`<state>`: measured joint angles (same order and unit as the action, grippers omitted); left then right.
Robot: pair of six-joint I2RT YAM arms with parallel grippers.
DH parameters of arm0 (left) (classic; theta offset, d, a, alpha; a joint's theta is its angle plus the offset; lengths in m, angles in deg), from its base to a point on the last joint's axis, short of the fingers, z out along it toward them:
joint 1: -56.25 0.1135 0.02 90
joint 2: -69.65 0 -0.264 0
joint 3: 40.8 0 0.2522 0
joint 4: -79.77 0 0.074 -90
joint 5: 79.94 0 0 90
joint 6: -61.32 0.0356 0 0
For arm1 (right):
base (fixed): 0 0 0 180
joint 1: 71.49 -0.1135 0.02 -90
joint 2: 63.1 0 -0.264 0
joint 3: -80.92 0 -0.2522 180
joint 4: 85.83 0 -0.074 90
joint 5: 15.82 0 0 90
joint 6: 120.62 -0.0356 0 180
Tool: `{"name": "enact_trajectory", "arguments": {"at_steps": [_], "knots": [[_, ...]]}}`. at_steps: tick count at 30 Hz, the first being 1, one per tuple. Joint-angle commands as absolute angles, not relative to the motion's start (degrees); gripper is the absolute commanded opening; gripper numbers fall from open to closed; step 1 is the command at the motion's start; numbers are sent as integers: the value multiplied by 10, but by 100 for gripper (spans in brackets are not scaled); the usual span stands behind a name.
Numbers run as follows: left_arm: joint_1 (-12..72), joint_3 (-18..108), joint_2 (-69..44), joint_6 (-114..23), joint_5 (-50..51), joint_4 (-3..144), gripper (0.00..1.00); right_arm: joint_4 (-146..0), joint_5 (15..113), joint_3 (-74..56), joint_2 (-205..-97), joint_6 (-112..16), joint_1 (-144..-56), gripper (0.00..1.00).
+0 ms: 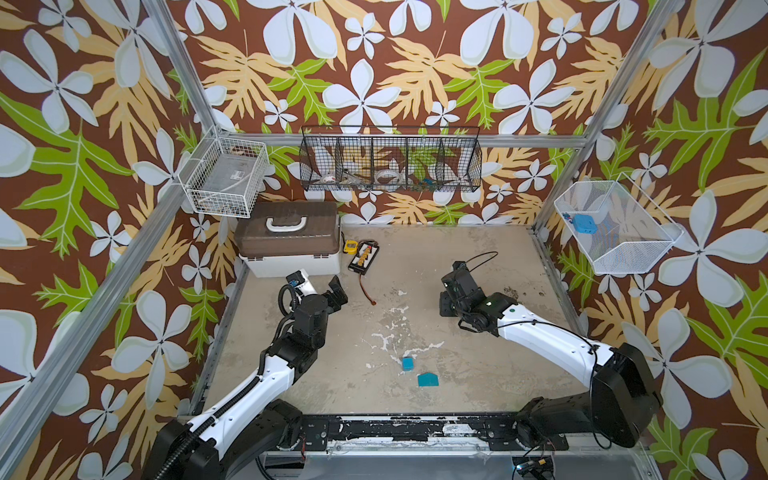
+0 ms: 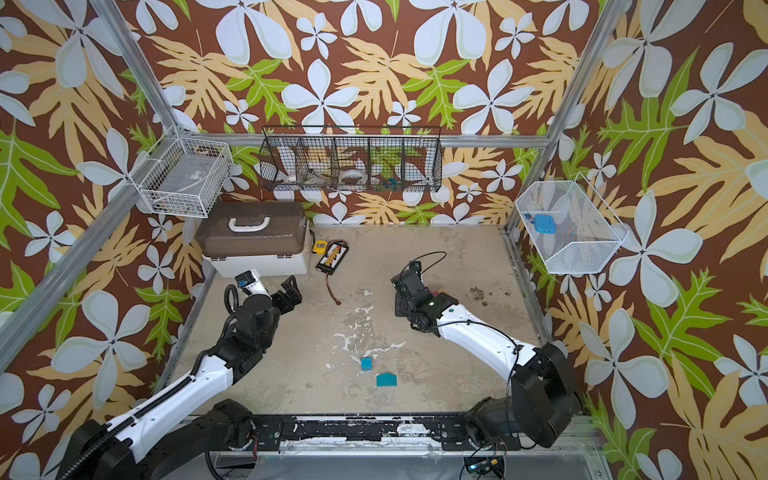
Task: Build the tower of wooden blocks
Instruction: 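Carry the pink cylinder with the right gripper to the stack, then lower the pink cylinder toward the magenta block with the right gripper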
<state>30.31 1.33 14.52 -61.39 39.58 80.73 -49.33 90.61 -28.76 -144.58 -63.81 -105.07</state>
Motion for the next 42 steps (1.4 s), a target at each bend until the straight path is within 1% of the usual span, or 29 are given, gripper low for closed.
{"name": "enact_trajectory", "arguments": {"at_steps": [1,7,12,25,42], "knots": [[304,17,144,-613,397,810,96,-477,905,-275,-1461,-618,-1029,20],[304,16,144,-613,398,810,96,-469,909,-246,-1504,-609,-1001,18],[304,18,142,-613,397,811,96,-463,915,-230,-1518,-604,-989,18],[304,18,140,-613,394,812,96,-469,911,-247,-1515,-599,-958,18],[304,18,137,-613,395,814,96,-475,909,-260,-1516,-596,-941,18]]}}
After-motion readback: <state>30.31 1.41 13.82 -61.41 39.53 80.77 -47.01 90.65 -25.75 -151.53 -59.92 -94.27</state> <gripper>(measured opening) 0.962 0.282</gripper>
